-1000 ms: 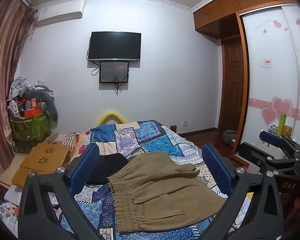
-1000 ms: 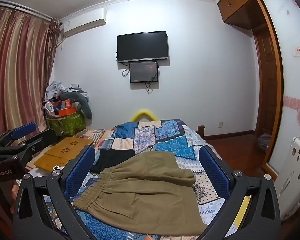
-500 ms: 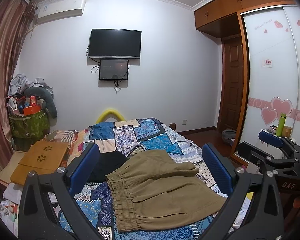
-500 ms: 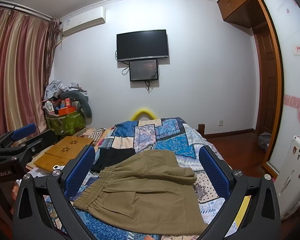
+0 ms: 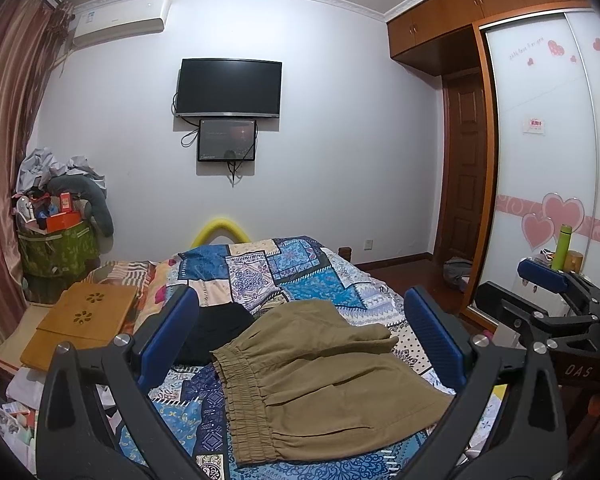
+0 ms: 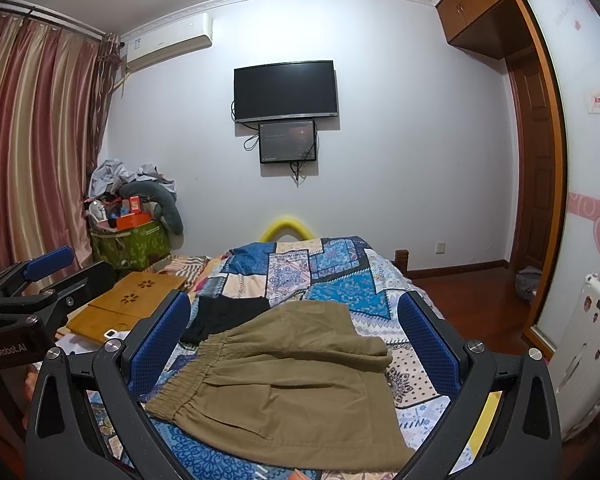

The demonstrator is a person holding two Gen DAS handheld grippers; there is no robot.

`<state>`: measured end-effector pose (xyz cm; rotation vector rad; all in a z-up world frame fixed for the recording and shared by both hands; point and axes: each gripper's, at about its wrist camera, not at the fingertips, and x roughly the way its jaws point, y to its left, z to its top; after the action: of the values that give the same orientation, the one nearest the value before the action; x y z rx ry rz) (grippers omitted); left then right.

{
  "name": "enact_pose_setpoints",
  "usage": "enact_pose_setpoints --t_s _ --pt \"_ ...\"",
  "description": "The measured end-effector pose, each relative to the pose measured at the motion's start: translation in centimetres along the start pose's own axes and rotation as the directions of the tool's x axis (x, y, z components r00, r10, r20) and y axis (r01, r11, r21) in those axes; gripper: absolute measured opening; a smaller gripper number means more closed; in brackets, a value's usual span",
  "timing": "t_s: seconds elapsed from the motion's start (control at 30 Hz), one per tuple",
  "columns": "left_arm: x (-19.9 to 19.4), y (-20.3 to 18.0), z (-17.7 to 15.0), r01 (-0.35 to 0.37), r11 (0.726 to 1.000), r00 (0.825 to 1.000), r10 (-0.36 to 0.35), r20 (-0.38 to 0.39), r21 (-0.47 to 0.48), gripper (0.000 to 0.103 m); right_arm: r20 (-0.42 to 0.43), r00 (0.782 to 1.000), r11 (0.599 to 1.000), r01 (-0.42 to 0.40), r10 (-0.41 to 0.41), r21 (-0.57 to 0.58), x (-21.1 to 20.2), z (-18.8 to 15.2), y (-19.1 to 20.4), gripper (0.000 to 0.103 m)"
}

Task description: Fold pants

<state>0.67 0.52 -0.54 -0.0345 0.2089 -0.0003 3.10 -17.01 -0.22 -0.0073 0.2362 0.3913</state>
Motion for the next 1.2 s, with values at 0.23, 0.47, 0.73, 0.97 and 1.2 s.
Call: enact_pose_setpoints --t_s 0.23,0.47,0.73,0.97,1.2 --pt "0.05 0.03 0.04 -0.002 1.000 1.000 0.002 0.003 0.000 0.103 -0.004 1.000 1.000 0.002 -0.002 0.000 -0.05 0.20 0.02 0.103" --pt "0.13 -0.01 0.05 -0.007 1.000 1.000 0.007 0.005 0.003 0.103 -0.004 1.000 1.000 0.001 -0.001 0.000 -0.02 0.27 0.02 0.103" --pt "0.18 -0.15 0.05 -0.009 1.000 1.000 0.009 0.005 0.008 0.103 -0.008 1.000 1.000 0.004 -0.004 0.003 -0.07 0.35 -0.12 0.103" --pt "0.14 -0.18 0.03 -0.011 1.000 1.000 0.010 0.005 0.007 0.103 -0.008 1.000 1.000 0.004 -0.004 0.002 -0.05 0.29 -0.16 0.103" --pt "0.40 -0.16 -0.02 -0.014 1.000 1.000 0.014 0.001 0.003 0.103 -0.016 1.000 1.000 0.007 -0.007 0.005 0.16 0.17 -0.27 0.103"
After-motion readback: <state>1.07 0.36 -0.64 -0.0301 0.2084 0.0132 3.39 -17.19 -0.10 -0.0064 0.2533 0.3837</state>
